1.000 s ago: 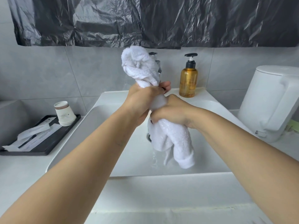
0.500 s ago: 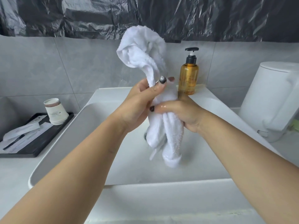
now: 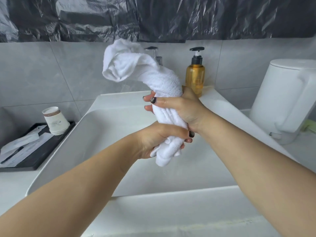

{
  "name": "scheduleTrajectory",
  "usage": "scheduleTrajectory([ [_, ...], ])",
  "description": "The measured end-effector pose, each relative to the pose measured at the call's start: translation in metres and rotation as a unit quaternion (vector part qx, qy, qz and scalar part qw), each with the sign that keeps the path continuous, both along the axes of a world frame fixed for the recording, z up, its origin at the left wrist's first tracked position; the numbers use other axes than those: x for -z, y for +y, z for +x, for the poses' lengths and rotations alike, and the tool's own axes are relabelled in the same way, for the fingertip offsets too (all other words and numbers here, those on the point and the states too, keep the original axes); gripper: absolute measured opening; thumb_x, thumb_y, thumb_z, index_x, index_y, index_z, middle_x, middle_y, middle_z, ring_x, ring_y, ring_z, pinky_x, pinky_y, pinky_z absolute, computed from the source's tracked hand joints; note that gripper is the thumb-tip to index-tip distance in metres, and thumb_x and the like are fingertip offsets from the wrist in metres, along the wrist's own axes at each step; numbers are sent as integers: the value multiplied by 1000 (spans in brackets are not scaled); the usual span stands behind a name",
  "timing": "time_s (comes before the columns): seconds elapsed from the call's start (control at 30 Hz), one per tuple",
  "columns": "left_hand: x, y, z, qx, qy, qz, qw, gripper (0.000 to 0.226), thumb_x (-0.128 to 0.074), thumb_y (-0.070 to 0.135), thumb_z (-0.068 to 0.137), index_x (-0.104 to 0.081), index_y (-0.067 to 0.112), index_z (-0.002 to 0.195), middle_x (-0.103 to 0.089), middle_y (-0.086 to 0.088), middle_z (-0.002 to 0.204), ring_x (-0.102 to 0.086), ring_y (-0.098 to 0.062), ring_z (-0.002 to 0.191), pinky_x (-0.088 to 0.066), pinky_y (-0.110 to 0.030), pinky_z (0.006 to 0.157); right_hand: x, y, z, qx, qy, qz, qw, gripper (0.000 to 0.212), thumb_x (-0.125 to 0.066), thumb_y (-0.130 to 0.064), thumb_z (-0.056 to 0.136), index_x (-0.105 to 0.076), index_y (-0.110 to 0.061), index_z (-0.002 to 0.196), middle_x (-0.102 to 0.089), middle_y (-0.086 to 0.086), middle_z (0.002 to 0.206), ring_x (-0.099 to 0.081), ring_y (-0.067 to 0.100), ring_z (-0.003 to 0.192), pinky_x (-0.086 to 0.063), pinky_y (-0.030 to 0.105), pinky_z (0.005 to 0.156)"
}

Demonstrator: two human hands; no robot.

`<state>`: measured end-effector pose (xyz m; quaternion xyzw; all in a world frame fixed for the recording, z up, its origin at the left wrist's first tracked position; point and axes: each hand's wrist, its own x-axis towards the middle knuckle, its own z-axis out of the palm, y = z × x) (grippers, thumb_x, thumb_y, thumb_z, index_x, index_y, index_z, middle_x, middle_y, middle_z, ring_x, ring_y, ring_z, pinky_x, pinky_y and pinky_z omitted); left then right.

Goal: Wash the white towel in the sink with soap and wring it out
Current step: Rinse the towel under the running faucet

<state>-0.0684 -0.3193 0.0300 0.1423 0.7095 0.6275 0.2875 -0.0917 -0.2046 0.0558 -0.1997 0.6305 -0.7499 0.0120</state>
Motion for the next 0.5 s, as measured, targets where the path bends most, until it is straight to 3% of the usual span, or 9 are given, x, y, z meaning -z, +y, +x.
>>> scheduleTrajectory([
  [0.1,2,6,2,-4,23,-66,998,11,-67,21,66,-58,17,70,-54,4,59,-55,-9,53,-47,-21,54,6,1,-1,-12,-11,28,999,27,-80,-5,72,-68,1,95,-73,14,88,-72,30,83,-59,49,81],
  [0.2,6,9,1,-14,24,-120,992,36,-70,19,80,-49,22,51,-43,2,52,-46,-10,48,-43,-25,63,9,-1,1,-7,-12,39,999,14,-79,-2,74,-68,-4,82,-70,8,72,-67,24,70,-56,37,64],
  [0.37,6,15,3,-45,25,-126,991,36,-63,14,82,-38,20,57,-36,-1,56,-37,-11,49,-34,-23,57,7,-5,4,28,-14,33,999,16,-82,-6,75,-66,-2,80,-63,14,72,-61,18,60,-50,29,55],
  [0.5,8,17,4,-49,21,-147,988,38,-54,8,87,-37,17,55,-34,-3,50,-33,-10,41,-30,-16,49,7,-7,7,49,-17,44,998,19,-83,-5,74,-64,-6,75,-59,4,59,-57,15,52,-48,26,50],
])
